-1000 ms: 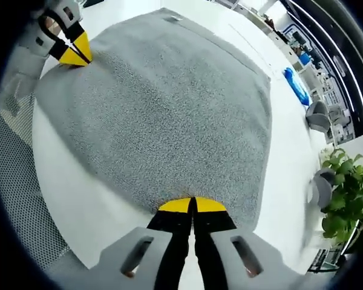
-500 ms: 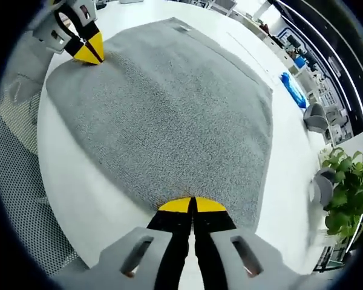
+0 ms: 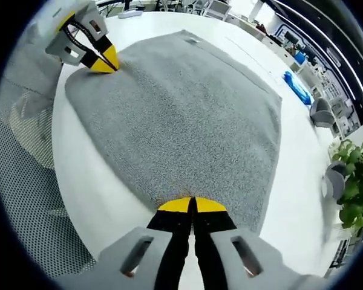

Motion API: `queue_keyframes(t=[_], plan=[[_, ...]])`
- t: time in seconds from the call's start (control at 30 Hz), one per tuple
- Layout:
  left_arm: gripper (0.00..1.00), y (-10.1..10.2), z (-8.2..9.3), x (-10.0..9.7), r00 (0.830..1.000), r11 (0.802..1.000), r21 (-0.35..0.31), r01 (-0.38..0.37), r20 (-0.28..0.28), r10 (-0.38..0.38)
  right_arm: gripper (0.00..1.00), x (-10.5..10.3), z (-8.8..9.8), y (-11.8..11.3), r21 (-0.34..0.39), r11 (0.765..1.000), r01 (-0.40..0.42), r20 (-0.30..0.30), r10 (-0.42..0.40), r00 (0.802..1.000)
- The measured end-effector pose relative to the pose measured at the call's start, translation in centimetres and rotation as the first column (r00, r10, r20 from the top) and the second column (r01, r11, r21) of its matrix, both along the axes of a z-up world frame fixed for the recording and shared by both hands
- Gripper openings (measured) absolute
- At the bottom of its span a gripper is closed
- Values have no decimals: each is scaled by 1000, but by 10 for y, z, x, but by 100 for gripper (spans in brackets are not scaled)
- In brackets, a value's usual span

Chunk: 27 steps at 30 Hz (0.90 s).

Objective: Fold the towel on the table until its edges align and the towel forms a compact rectangular stack.

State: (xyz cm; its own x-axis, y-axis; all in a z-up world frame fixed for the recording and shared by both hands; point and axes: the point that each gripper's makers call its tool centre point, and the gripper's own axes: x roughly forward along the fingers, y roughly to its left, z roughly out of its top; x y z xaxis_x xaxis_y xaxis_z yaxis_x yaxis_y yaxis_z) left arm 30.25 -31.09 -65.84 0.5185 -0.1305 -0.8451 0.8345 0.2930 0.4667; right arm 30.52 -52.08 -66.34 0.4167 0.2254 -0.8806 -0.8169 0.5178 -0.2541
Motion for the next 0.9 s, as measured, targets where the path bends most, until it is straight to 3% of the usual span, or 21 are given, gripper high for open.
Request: queue_keyframes(t=[0.13,0.3,0.4,0.6,0.7,0.73,0.9], plan=[[1,4,0,4,1000,1000,-1,0,17,0,0,-4,0,4,28,1000,7,-18,-7,1000],[1,8,1,10,995,991,-89,-99,10,100,0,-8,0,8,43,999,0,-23,1,1000],[1,11,1,11,994,989,-104,-106,16,108,0,-11,0,11,30,999,-18,-28,19,999],[1,11,0,12,991,984,-121,-129,18,132,0,-13,-1,14,-90,988,-128,4,129,992],[1,13,0,14,990,983,-123,-132,25,137,0,-17,-2,18,-102,989,-105,9,107,994],[1,14,0,16,990,982,-128,-136,28,140,0,-17,-1,18,-130,983,-132,18,135,991],[1,16,1,17,976,956,-201,-214,-8,216,0,-17,-1,17,-151,975,-164,14,168,986]])
